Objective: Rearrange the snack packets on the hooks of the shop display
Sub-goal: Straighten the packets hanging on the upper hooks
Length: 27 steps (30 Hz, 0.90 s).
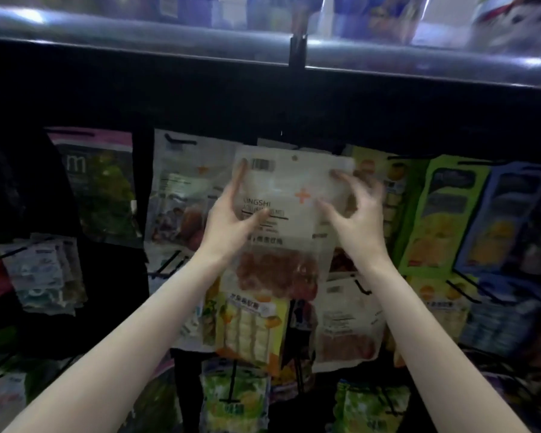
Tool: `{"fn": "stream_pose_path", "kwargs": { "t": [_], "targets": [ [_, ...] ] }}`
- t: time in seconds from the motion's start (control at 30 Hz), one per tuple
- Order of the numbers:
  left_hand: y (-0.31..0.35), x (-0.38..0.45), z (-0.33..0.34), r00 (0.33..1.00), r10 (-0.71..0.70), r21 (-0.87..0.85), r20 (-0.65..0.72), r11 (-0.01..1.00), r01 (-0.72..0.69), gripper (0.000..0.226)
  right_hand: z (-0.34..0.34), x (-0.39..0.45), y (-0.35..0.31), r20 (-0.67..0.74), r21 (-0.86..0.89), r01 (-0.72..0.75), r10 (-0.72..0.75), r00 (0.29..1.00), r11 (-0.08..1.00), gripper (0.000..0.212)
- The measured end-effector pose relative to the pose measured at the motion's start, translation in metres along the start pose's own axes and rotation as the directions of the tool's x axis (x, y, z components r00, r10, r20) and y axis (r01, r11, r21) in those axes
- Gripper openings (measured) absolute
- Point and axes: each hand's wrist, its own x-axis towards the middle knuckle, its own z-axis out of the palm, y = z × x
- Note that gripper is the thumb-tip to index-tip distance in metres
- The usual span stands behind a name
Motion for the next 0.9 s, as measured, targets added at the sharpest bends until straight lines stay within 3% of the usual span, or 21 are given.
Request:
{"fn": "stream_pose_path", "kwargs": {
  "t": [0.07, 0.3, 0.4, 0.5, 0.63, 0.8, 0.9],
  "targets": [
    [0.002, 0.012, 0.005, 1.0, 0.018, -0.008, -0.025, 1.0, -0.018, 0.079, -0.003, 0.002, 0.004, 0.061, 0.007, -0.011, 0.011, 0.998, 1.0, 0.048],
    [-0.002, 0.027, 0.013, 0.994, 0.105, 0.075, 0.03, 0.991, -0.107, 0.074, -0.003, 0.011, 0.01, 0.078, 0.002, -0.054, 0.054, 0.996, 0.999, 0.054],
    [-0.003, 0.03, 0.013, 0.994, 0.113, 0.141, 0.01, 0.984, -0.114, 0.071, -0.002, 0.008, 0.013, 0.124, 0.109, -0.035, 0.021, 0.992, 0.993, 0.053],
    [0.004, 0.028, 0.018, 0.995, 0.096, 0.276, -0.034, 0.958, -0.083, 0.062, -0.001, 0.002, 0.015, 0.085, 0.143, 0.051, -0.063, 0.994, 0.988, 0.054],
    [0.013, 0.023, 0.025, 0.941, 0.314, 0.394, -0.129, 0.887, -0.242, 0.058, -0.003, -0.002, 0.018, -0.026, 0.055, 0.217, -0.215, 0.976, 0.975, 0.057],
    [0.015, 0.029, 0.034, 0.917, 0.384, 0.507, -0.107, 0.815, -0.282, 0.055, -0.008, 0.003, 0.016, -0.082, 0.112, 0.198, -0.19, 0.978, 0.974, 0.056],
    [0.011, 0.037, 0.043, 0.917, 0.399, 0.62, -0.003, 0.72, -0.312, 0.052, -0.007, 0.008, 0.015, -0.089, 0.163, 0.11, -0.097, 0.991, 0.98, 0.054]
  ]
}}
